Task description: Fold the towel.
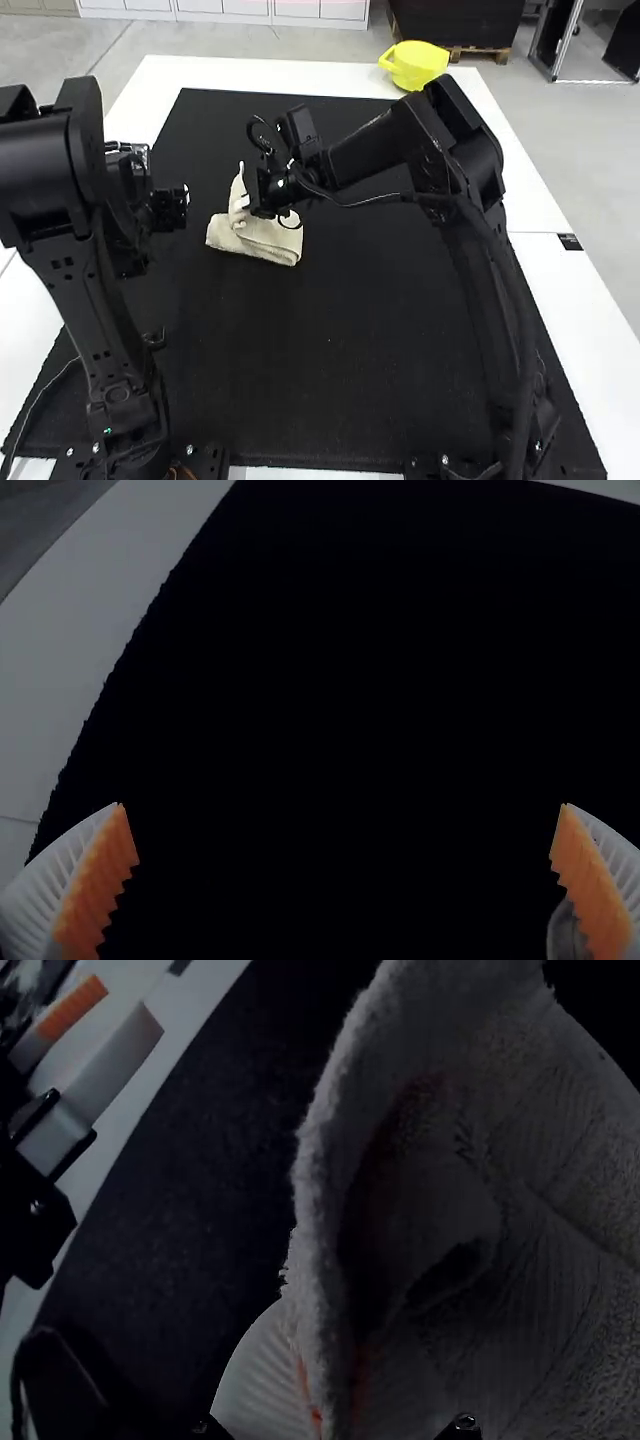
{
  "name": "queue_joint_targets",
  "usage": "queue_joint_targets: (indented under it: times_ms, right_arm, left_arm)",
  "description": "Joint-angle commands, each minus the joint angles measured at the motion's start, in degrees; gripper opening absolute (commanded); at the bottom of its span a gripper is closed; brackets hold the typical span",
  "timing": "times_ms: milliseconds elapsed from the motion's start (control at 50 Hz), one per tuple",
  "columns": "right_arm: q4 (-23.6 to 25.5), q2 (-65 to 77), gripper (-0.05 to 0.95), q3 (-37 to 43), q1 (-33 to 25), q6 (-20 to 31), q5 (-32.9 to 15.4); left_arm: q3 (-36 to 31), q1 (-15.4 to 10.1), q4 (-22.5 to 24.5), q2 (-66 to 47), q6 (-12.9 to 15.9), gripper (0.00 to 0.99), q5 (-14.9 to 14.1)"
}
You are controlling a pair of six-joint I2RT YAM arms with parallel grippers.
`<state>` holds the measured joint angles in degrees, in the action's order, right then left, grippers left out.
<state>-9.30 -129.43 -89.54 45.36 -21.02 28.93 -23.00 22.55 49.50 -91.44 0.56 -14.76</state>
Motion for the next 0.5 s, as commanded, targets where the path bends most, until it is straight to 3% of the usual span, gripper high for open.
queue_joint_targets:
  times_ms: [0,340,480]
  right_arm:
    - [-0.2,-0.8,-0.02,-3.1,0.9,-0.3,-0.2]
    - [1.3,-4.4,0.00,-8.1,1.8,-2.2,0.6]
    - [2.3,-5.1,0.34,-9.6,2.2,-3.6,1.5]
  left_arm:
    - [0.3,0.5,0.3,1.1,-0.4,0.969,0.4]
    - [0.3,0.5,0.6,0.9,-0.3,0.969,0.4]
    - [0.4,0.5,0.6,0.8,-0.2,0.969,0.4]
